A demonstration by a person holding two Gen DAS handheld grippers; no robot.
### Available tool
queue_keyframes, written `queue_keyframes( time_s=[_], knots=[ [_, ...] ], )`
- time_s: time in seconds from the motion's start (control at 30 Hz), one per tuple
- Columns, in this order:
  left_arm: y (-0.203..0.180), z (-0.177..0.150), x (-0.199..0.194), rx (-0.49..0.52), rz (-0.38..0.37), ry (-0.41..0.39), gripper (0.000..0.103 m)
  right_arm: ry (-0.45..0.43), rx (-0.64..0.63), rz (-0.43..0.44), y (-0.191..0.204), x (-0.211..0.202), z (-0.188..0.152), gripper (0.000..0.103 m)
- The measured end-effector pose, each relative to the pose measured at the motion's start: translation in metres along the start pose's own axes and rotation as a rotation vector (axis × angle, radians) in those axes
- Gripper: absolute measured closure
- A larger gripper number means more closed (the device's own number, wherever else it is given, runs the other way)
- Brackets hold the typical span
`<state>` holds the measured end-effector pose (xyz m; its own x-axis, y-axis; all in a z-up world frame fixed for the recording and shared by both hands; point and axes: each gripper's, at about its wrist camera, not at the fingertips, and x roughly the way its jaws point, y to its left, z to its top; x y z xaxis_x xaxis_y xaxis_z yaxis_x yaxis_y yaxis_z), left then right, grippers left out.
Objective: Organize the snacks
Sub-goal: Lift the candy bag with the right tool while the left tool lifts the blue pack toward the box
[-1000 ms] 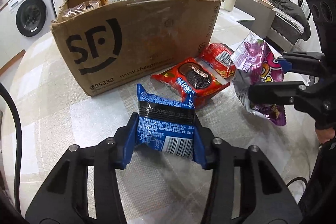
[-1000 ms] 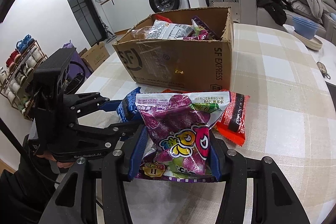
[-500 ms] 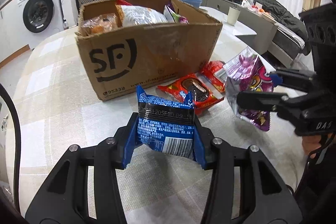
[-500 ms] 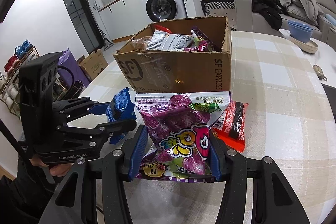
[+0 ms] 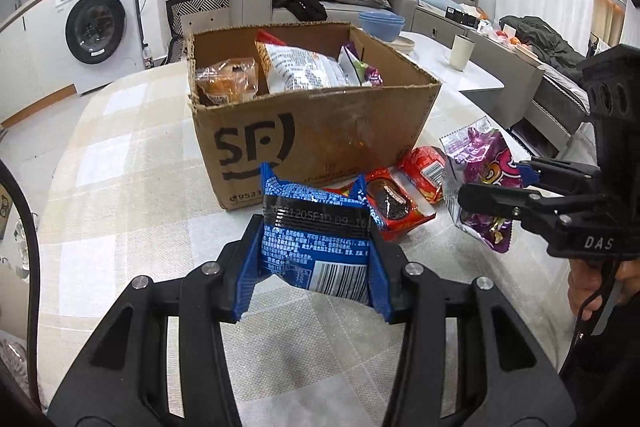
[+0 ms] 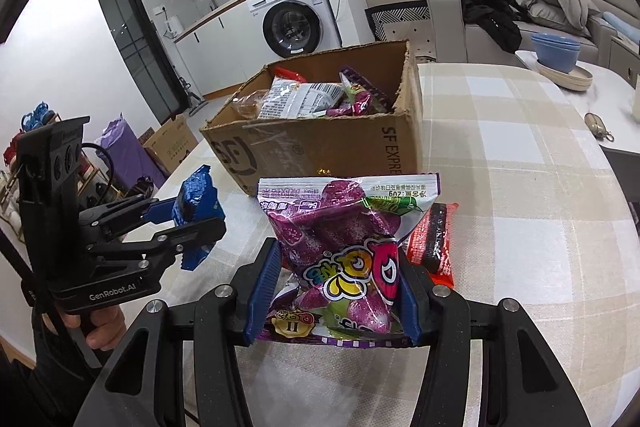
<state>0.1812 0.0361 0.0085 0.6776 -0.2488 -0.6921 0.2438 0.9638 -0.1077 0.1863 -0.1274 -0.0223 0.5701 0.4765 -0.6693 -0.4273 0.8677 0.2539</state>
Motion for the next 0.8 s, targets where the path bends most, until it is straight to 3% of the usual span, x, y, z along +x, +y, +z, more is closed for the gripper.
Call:
queue_keyframes(
  time_s=[0.53,0.8],
  knots=[
    [0.008,0.023,-0.046,-0.015,0.030,-0.089,0.059,-0.090,-0.004,0.012,-0.004,-0.025,0.014,0.050],
    [0.005,0.047,-0.048,-0.017,0.049,-0.099,0.059,-0.139,-0.042,0.013,0.001,-0.035,0.035,0.050]
  ],
)
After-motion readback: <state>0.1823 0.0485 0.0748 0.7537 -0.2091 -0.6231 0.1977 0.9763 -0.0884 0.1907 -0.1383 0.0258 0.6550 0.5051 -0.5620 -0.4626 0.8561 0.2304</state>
